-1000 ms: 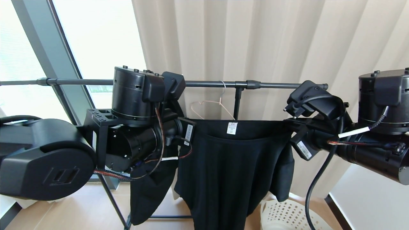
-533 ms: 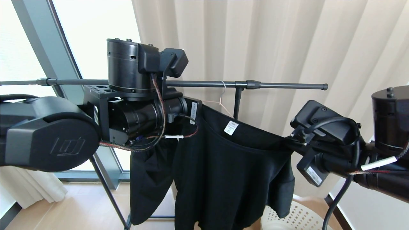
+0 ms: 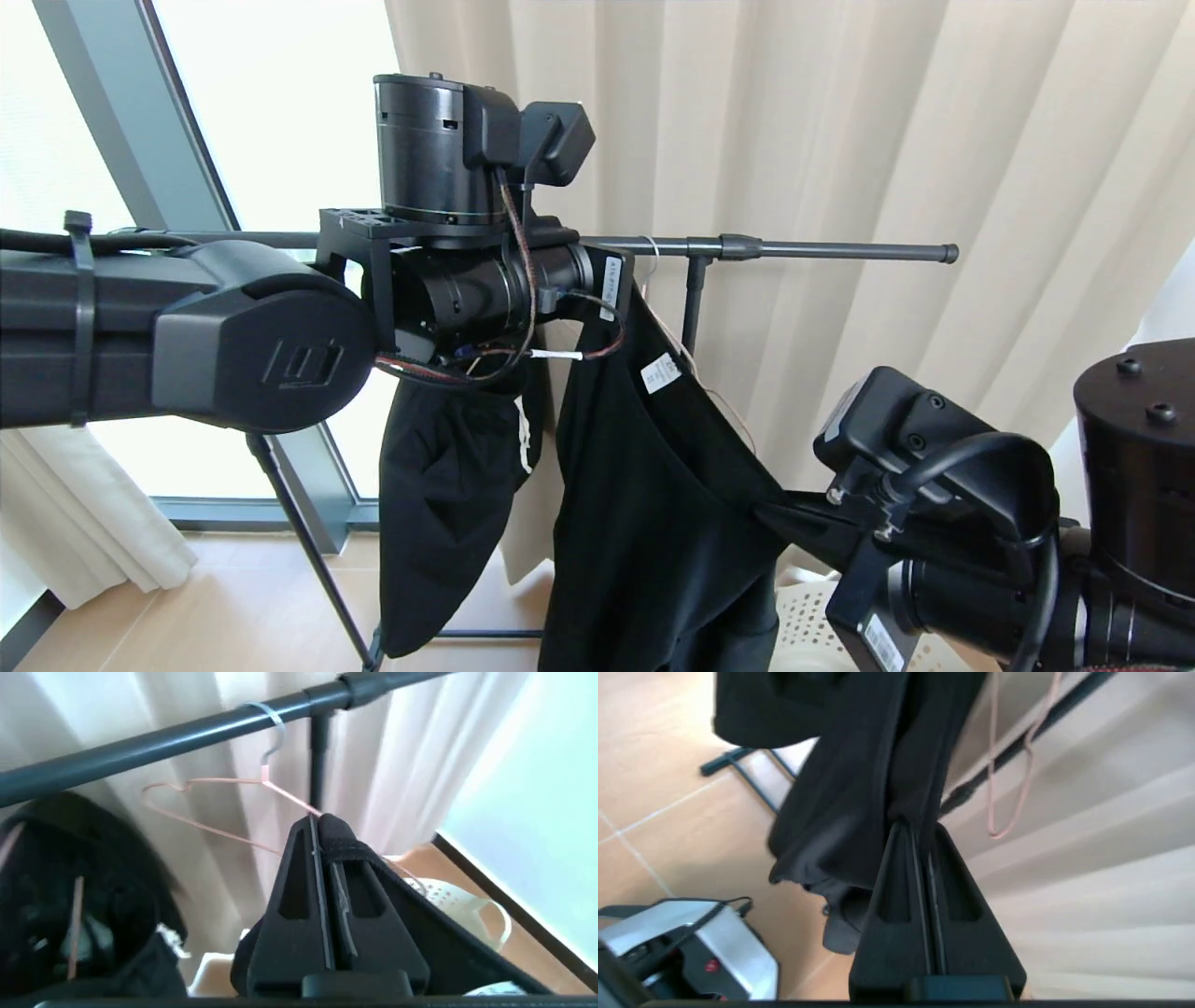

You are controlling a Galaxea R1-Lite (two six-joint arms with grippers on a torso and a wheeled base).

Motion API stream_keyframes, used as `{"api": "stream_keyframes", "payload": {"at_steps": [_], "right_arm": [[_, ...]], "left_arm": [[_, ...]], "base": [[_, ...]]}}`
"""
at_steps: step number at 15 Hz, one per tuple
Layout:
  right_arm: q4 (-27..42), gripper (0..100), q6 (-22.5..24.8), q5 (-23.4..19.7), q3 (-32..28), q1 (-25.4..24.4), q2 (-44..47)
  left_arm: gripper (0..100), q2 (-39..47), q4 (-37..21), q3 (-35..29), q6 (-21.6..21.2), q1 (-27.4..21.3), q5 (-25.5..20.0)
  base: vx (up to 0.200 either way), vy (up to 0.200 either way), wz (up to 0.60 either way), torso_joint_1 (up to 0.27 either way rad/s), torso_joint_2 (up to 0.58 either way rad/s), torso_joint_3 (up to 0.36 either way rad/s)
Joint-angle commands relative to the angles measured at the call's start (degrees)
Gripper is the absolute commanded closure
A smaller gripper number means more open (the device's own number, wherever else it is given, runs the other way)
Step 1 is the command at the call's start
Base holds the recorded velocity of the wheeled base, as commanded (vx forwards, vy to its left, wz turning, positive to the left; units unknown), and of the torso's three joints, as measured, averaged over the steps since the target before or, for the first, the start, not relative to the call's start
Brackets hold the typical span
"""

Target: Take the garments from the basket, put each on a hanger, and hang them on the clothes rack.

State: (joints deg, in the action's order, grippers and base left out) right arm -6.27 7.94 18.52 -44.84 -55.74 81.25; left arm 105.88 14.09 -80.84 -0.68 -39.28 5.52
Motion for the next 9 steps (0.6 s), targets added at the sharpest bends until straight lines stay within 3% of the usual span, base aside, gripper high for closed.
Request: {"api": "stream_keyframes", "payload": {"at_steps": [1, 6, 9], "right_arm": [[-0.59, 100, -1.08, -0.15, -0.87, -3.06, 1.81], [-0.77, 100, -5.39, 0.03, -6.32, -10.71, 8.40], [-1.56, 100, -8.81, 1.08, -8.86, -12.91, 11.47]], "left_arm": [[100, 0.56, 0.06, -0.38, -0.02, -0.10, -1.48], [100, -0.85, 0.06, -1.08, 0.33, -0.18, -9.92], [100, -1.64, 0.15, -0.64, 0.16, -0.18, -13.52]], "base": [[0.000, 0.000, 0.00, 0.000, 0.00, 0.000], [0.000, 0.000, 0.00, 0.000, 0.00, 0.000], [0.000, 0.000, 0.00, 0.000, 0.00, 0.000]]}}
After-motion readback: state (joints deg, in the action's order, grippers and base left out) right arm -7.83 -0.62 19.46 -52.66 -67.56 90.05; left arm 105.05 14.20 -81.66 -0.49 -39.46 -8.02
